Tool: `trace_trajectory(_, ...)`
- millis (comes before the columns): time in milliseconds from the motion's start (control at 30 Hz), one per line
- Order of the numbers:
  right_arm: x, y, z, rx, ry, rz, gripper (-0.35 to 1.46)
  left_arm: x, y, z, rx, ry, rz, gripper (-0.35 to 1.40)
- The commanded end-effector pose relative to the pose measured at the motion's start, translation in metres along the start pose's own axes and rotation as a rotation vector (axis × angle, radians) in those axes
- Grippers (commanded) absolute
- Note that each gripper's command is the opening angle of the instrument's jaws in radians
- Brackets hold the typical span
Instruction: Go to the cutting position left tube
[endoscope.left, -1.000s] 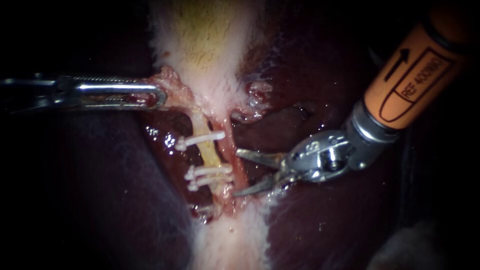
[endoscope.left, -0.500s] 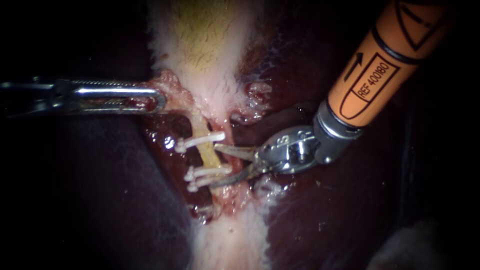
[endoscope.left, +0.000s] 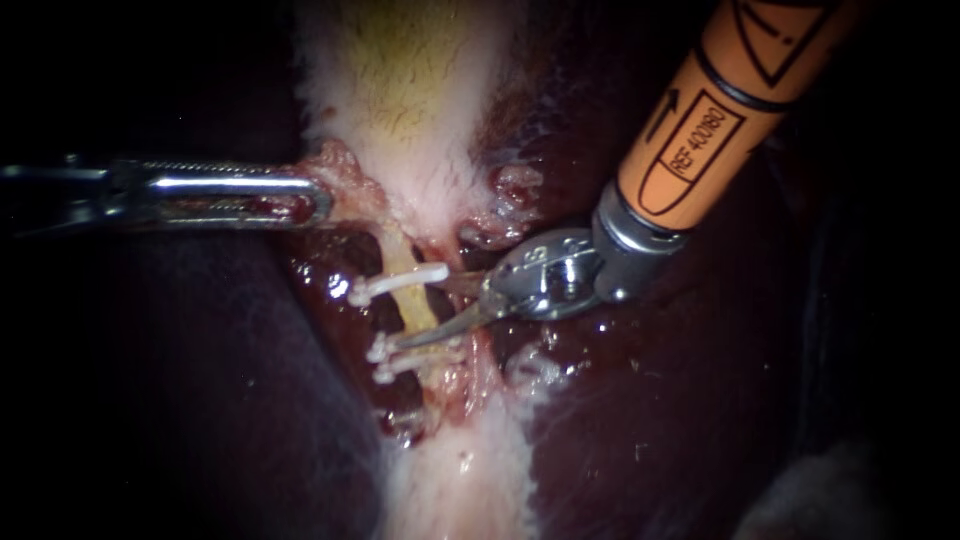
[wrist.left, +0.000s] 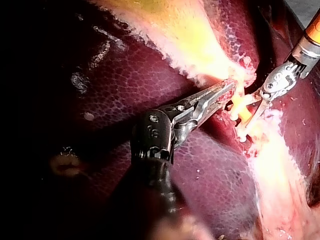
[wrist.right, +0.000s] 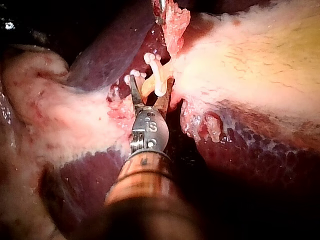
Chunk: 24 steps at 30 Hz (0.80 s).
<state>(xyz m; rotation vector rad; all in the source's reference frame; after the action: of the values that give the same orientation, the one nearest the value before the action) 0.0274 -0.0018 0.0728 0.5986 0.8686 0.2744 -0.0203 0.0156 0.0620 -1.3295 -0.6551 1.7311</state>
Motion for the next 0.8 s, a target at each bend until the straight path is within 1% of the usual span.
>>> trace_trajectory(33, 0.0002, 0.0, 0.0003, 0.011, 0.01, 0.007, 1.43, -0.0001, -0.0001, 0.0, -0.001, 0.0, 0.0, -0.35)
trace_trajectory(200, 0.0012, -0.0002, 0.0015, 0.049, 0.055, 0.017, 1.42, -0.0001, -0.0002, 0.0001, -0.001, -0.001, 0.0, -0.35)
trace_trajectory(267, 0.0014, -0.0004, 0.0017, 0.06, 0.067, 0.017, 1.42, -0.0001, -0.0003, 0.0001, -0.001, -0.001, 0.0, -0.35)
trace_trajectory(400, 0.0015, -0.0012, 0.0015, 0.101, 0.097, 0.029, 1.42, -0.0001, -0.0005, 0.0001, -0.002, -0.001, 0.0, -0.35)
trace_trajectory(633, 0.0019, -0.0027, 0.0016, 0.164, 0.124, 0.035, 1.42, -0.0001, -0.0009, 0.0001, -0.004, -0.002, 0.0, -0.35)
trace_trajectory(800, 0.0024, -0.0036, 0.0017, 0.188, 0.154, 0.032, 1.43, -0.0001, -0.001, 0.0001, -0.004, -0.002, 0.0, -0.35)
